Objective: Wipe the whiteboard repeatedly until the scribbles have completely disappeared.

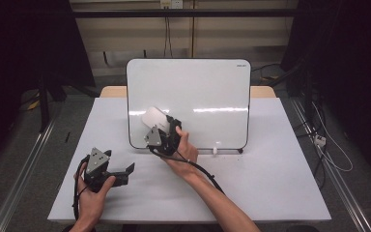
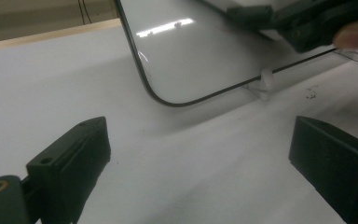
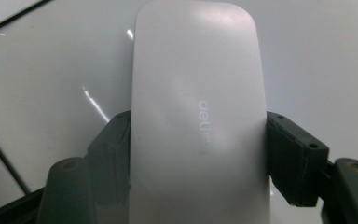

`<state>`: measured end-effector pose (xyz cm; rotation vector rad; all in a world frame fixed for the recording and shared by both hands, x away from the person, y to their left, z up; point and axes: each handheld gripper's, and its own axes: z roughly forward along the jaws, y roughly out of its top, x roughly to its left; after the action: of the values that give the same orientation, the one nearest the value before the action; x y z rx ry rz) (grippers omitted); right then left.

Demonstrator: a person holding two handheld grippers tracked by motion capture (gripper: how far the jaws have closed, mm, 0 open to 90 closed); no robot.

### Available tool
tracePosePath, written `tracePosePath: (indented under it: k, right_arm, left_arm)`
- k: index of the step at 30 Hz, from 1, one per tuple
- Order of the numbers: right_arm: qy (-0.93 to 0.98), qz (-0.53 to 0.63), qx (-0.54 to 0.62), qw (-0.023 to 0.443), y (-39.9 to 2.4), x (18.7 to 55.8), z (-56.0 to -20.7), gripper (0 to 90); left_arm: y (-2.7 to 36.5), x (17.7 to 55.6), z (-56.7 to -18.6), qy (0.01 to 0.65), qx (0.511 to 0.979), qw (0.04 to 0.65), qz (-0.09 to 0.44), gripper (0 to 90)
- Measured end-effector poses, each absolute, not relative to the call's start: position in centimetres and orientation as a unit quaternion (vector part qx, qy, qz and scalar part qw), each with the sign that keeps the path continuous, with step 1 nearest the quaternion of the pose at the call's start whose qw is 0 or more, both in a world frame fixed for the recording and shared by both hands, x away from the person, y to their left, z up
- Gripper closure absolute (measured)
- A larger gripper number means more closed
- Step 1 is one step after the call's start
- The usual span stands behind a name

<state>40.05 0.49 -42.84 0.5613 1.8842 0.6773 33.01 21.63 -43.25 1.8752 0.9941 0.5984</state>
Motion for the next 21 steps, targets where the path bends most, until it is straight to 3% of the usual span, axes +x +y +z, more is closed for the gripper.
tracePosePath:
  k: [21]
  right_arm:
    - [0.803, 0.278, 0.192, 0.49, 4.1, 38.9, -44.1, 31.5]
  left_arm:
    - [22.0, 33.1, -43.2, 0.403, 0.758, 0.452, 0.242, 5.1]
